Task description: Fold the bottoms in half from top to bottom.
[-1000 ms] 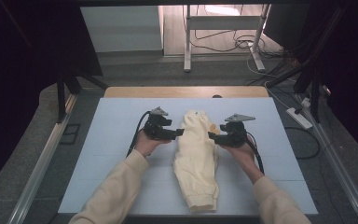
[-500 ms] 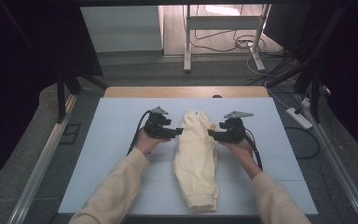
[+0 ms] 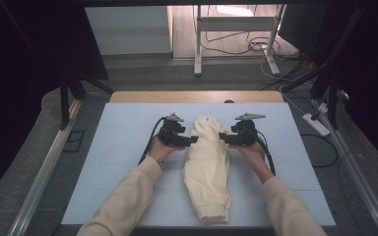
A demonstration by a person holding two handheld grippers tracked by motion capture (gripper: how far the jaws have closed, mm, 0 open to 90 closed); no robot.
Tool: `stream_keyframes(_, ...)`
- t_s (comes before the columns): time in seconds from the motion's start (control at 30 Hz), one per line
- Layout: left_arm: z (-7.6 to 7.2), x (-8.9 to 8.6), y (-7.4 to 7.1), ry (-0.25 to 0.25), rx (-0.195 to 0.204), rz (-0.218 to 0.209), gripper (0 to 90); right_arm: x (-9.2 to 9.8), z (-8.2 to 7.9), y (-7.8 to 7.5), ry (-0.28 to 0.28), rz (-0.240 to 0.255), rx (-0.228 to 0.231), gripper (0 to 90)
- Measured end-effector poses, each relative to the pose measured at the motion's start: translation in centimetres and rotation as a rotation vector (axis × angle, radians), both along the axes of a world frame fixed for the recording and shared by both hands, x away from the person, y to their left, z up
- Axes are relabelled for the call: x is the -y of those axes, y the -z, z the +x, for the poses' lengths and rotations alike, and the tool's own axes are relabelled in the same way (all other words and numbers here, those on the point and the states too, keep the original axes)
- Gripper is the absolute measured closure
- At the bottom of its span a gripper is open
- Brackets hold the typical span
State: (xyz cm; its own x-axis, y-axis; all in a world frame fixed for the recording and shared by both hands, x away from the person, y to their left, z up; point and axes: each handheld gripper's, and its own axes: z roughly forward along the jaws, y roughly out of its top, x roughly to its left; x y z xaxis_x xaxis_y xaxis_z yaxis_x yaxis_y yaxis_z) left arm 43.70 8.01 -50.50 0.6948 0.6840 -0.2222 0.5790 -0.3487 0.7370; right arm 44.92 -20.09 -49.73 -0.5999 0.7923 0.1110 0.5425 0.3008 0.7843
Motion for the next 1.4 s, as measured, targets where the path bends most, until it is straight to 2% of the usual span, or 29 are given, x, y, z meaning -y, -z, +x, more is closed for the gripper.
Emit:
stream_keyframes(0.1, 0.5, 0.7, 0.2, -0.002, -0.006, 0.006, 24.0, 0.2, 0.2, 0.0, 0.005, -0.007, -0.001, 33.3)
stream_keyframes(0.2, 0.7, 1.0, 0.4, -0.008, -0.006, 0.008, 24.1, 0.3, 0.4, 0.0, 0.009, 0.008, -0.009, 33.3)
stream_keyframes(0.43, 1.3, 0.0, 0.9, -0.025, -0.028, 0.006, 24.4, -0.4, 0.8, 1.1, -0.001, -0.026, -0.024, 33.3)
stream_keyframes(0.63, 1.5, -0.6, 1.1, -0.03, -0.04, 0.005, 25.4, -0.3, 1.2, 2.0, 0.001, -0.05, -0.061, 33.2)
stream_keyframes(0.83, 1.6, 0.0, 1.8, -0.015, -0.055, 0.025, 25.6, -0.4, 1.4, 2.7, 0.008, -0.062, -0.096, 32.8)
stream_keyframes(1.23, 1.7, 0.9, 2.6, 0.011, -0.084, 0.031, 26.6, -0.6, 1.3, 2.8, -0.004, -0.074, -0.083, 33.6)
stream_keyframes(1.4, 1.9, 1.1, 3.1, 0.023, -0.115, 0.019, 26.8, -0.7, 1.2, 2.8, -0.012, -0.077, -0.085, 35.3)
